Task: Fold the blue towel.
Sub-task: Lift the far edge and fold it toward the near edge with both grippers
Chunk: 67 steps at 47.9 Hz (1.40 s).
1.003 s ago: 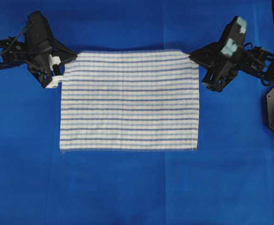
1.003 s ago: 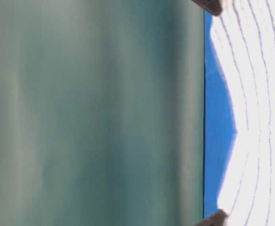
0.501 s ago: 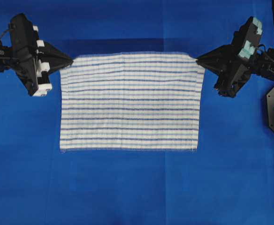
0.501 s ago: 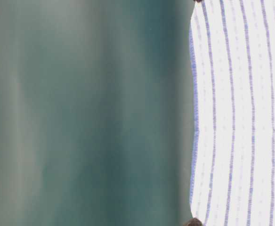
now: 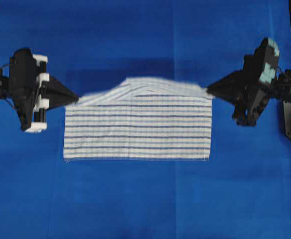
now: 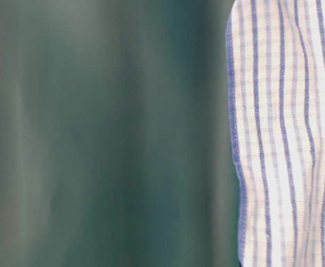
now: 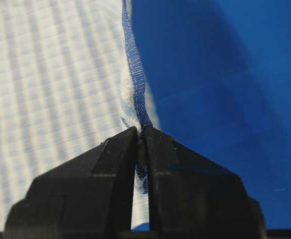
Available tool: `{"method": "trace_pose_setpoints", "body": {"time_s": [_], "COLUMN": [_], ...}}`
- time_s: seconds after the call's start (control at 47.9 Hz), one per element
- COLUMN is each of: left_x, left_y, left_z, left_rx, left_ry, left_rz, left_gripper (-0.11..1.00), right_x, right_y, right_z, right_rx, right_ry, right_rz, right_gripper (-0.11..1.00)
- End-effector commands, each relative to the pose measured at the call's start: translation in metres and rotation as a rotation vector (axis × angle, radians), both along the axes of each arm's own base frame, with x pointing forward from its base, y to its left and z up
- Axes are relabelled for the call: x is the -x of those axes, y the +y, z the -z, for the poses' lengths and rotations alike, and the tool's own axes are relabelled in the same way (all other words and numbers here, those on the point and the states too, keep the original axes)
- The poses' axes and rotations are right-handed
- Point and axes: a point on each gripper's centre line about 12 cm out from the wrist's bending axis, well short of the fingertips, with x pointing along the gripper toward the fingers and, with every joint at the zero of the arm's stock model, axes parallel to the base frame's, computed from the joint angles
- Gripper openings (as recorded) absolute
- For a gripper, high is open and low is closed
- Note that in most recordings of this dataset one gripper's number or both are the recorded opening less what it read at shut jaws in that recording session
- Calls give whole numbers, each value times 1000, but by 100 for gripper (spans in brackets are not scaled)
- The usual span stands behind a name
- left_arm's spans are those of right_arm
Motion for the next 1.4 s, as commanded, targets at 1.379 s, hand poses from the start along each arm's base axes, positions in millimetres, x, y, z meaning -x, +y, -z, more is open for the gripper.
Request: {"method": "trace_pose_setpoints", "body": {"time_s": [1.379], "left_x": [-10], "left_y": [-88], "left_z": [38], "left_rx": [136], "left_ry": [54], "left_rz": [221], "left_gripper": [6], "right_x": [-17], "right_y": [112], "right_z": [51], "right_rx": [-106], "right_ry": [87], "right_rz": [-152], "right_gripper": [-2]}}
